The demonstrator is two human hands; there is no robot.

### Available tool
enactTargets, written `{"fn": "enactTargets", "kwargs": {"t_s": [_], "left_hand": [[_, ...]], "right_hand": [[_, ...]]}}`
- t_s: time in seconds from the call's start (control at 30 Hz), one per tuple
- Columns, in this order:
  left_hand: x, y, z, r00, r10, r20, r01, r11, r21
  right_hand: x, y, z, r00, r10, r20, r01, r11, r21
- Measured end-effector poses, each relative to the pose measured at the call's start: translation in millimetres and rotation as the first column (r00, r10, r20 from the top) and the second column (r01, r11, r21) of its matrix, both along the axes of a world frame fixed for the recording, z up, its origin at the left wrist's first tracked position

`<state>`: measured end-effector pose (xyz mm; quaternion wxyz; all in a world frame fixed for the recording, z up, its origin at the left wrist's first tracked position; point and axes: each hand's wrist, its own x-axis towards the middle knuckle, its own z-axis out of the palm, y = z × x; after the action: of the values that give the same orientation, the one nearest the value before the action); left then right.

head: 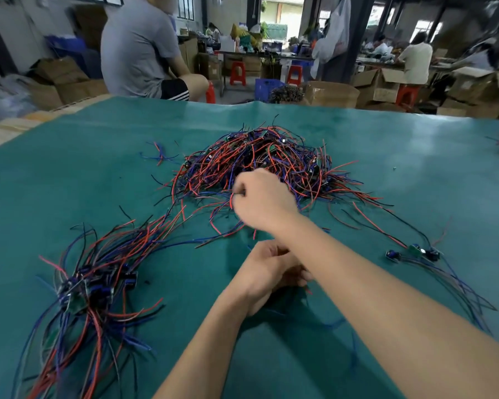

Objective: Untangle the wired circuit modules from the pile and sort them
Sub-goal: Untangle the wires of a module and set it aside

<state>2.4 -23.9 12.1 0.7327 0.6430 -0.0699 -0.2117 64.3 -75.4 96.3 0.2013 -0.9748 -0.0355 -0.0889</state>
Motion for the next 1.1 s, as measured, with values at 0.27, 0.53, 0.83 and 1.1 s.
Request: {"fn": "enactTargets", "kwargs": {"t_s": [0.27, 0.53, 0.83, 1.1], "left_hand": [[-2.2, -4.3, 8.0, 0.994, -0.111, 0.013, 0.112, 0.983, -0.148], [-1.7, -4.8, 10.3, 0.994, -0.103, -0.028, 0.097, 0.980, -0.175], [0.8, -5.6, 10.6, 0.995, -0.050, -0.090, 0.026, 0.970, -0.243], [5.1, -5.4, 10.9, 0.987, 0.007, -0.158, -0.057, 0.948, -0.313]], "right_hand": [[28.5, -95.3, -32.8, 0.959, -0.265, -0.103, 0.265, 0.964, -0.018], [18.5, -119.3, -26.6, 0.945, -0.319, 0.071, 0.266, 0.876, 0.403], [-53.8, -130.8, -28.9, 0.976, -0.218, -0.022, 0.133, 0.509, 0.851], [-100.3, -104.9, -51.2, 0.910, 0.381, -0.162, -0.039, 0.469, 0.882]]}}
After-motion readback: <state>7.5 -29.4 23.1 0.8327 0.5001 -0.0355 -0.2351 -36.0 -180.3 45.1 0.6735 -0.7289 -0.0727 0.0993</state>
